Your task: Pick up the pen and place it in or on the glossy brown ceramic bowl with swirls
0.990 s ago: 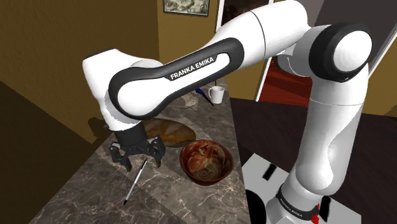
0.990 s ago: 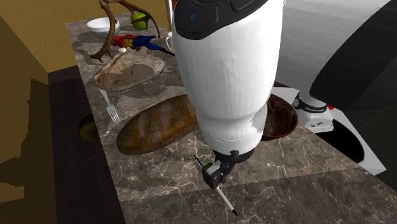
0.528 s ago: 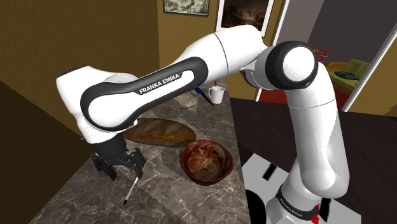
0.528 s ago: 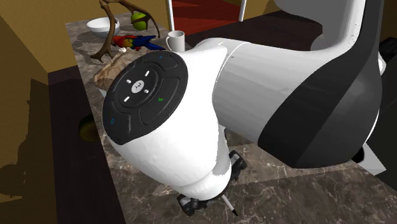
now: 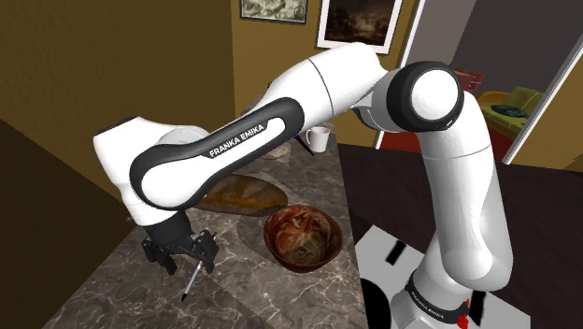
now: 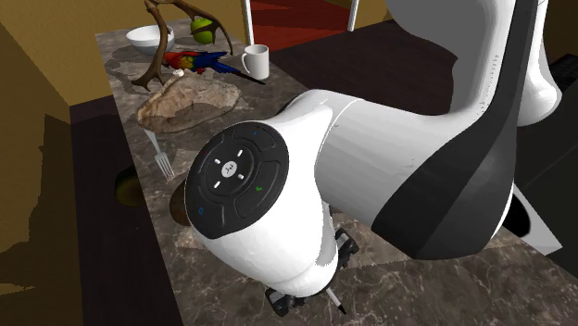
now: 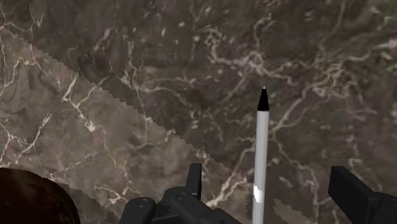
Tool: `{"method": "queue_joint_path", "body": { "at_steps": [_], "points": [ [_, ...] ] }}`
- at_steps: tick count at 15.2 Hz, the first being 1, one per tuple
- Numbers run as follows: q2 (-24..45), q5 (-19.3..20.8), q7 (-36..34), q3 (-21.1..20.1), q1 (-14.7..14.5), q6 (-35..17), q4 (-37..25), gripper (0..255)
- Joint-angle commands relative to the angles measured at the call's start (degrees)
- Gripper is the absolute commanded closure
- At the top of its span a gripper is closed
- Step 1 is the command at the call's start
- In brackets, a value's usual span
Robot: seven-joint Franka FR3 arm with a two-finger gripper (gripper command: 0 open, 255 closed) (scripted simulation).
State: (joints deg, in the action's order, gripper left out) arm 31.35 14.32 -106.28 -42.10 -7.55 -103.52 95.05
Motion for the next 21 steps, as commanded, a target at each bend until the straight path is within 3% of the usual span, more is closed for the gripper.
{"method": "queue_joint_path", "body": {
  "at_steps": [1, 5, 6, 15, 21],
  "points": [
    [0.03, 0.03, -0.02, 0.02, 0.00, -0.14, 0.10, 0],
    [0.03, 0.03, -0.02, 0.01, 0.00, -0.13, 0.09, 0],
    [0.03, 0.03, -0.02, 0.01, 0.00, -0.13, 0.09, 255],
    [0.03, 0.03, -0.02, 0.02, 0.00, -0.14, 0.10, 255],
    [-1.84, -1.23, 0.44, -0.81, 0.36, 3.54, -2.08, 255]
  ]
}}
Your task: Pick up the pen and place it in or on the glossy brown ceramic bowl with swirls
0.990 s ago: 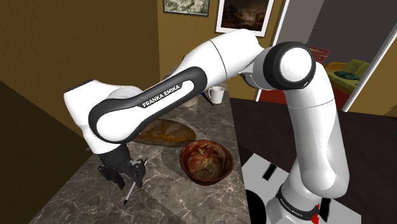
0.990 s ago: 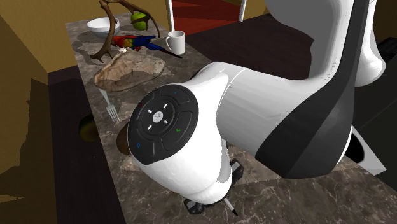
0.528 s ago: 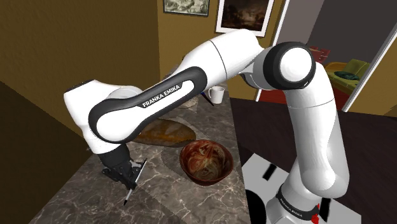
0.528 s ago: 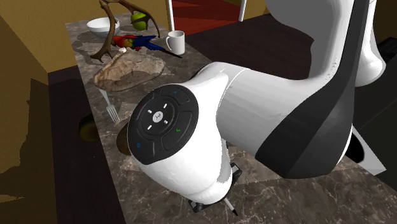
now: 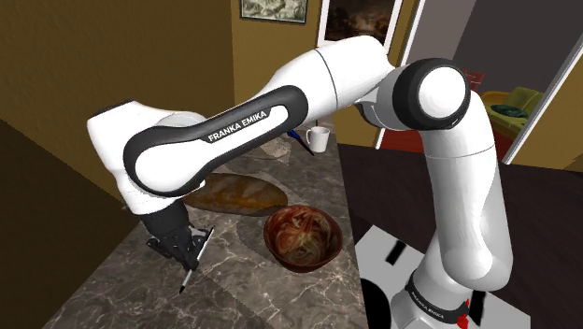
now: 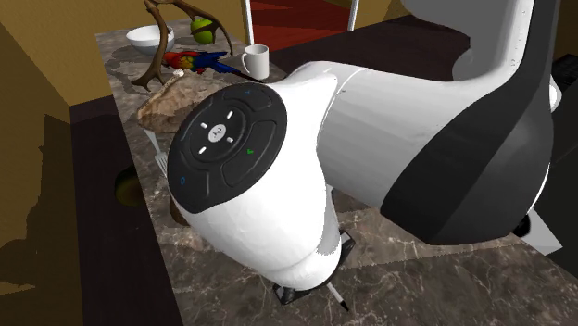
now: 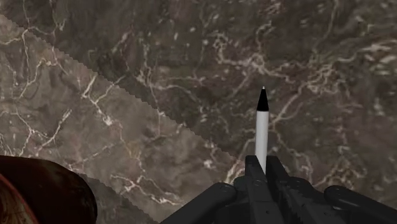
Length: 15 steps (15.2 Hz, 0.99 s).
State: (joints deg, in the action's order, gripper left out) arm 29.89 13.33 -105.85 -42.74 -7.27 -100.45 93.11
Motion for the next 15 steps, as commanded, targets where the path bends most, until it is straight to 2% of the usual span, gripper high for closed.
{"method": "queue_joint_path", "body": {
  "at_steps": [1, 15],
  "points": [
    [-0.66, -0.43, 0.09, -0.29, 0.12, 1.10, -0.55, 255],
    [-3.31, -2.35, 0.63, -1.50, -0.08, 10.57, -8.08, 255]
  ]
}}
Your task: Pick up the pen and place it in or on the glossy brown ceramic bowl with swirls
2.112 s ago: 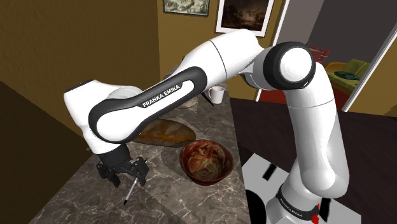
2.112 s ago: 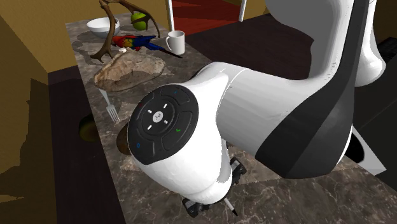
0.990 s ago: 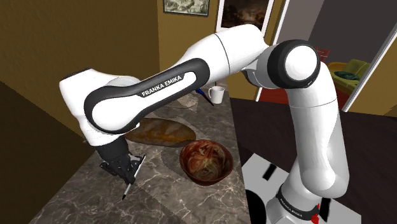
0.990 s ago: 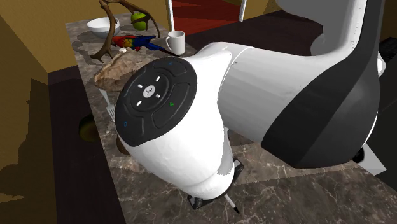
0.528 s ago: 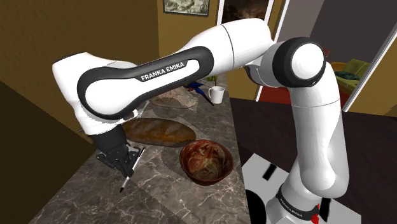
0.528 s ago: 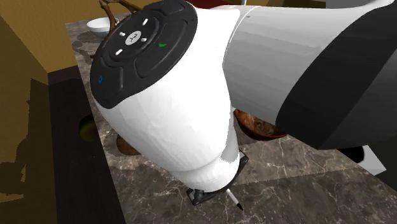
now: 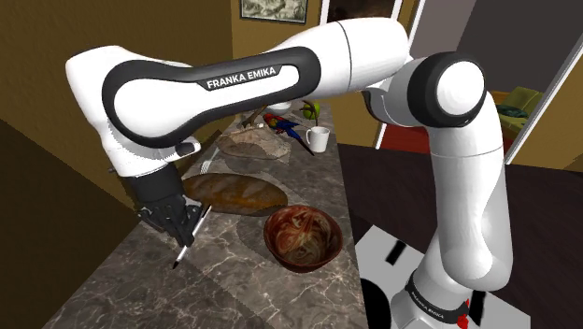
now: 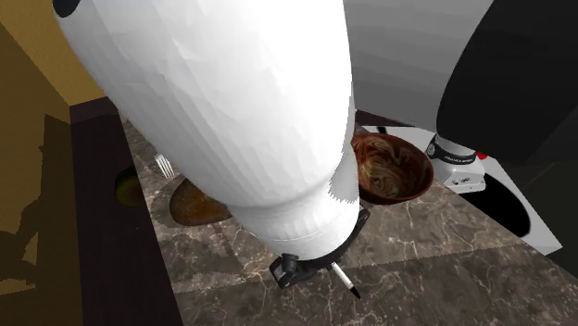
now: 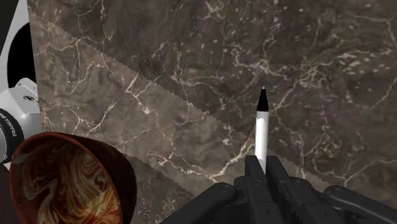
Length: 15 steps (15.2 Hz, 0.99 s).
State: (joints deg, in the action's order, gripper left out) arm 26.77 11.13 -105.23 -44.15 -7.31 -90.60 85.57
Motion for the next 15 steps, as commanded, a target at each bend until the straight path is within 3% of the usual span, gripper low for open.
{"method": "queue_joint_path", "body": {
  "at_steps": [1, 12, 15],
  "points": [
    [-0.28, -0.22, 0.01, -0.15, -0.11, 1.44, -1.21, 255],
    [-0.26, -0.41, -0.22, -0.48, -1.67, 9.71, -9.80, 255],
    [-9.80, -5.69, 2.91, -2.21, 4.91, 6.00, 1.87, 255]
  ]
}}
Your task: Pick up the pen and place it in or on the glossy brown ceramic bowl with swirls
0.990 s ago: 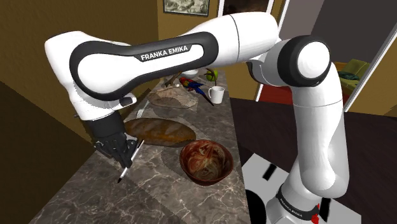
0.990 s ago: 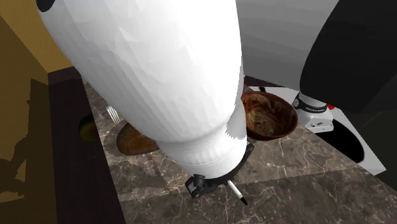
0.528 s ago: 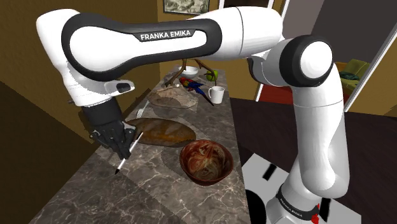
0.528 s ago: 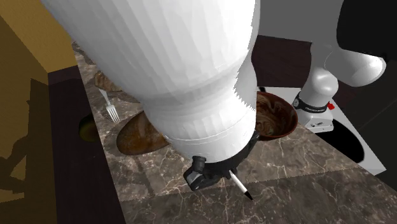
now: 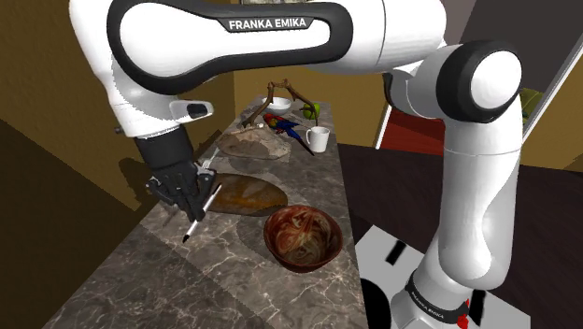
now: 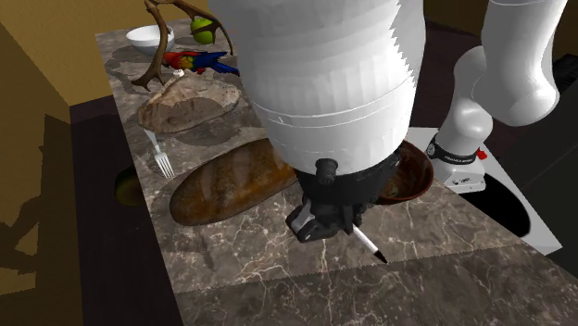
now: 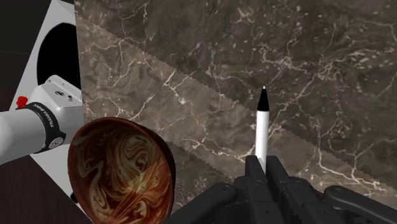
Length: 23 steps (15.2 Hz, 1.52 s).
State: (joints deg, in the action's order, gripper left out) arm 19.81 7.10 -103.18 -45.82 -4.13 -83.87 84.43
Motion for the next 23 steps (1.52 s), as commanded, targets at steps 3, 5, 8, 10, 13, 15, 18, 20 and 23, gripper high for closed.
{"method": "queue_joint_path", "body": {
  "at_steps": [3, 5, 8, 10, 13, 15, 18, 20, 23],
  "points": [
    [-12.75, -7.58, 5.60, -1.09, 6.96, -2.97, 12.66, 255],
    [-19.56, -11.64, 9.42, -0.47, 9.35, -3.63, 18.28, 255],
    [-29.42, -17.01, 15.29, 2.17, 10.73, -3.47, 25.77, 255],
    [-35.44, -19.69, 18.84, 4.59, 10.54, -2.80, 30.27, 255],
    [-43.60, -22.34, 23.40, 8.53, 9.40, -1.26, 36.44, 255],
    [-49.22, -23.43, 26.33, 11.44, 8.32, 0.20, 40.67, 255],
    [-49.18, -23.70, 26.40, 11.02, 8.07, -2.08, 42.91, 255],
    [-49.11, -23.90, 26.46, 10.66, 8.00, -3.61, 44.36, 255],
    [-48.89, -24.20, 26.53, 10.07, 7.91, -5.92, 46.44, 255]
  ]
}}
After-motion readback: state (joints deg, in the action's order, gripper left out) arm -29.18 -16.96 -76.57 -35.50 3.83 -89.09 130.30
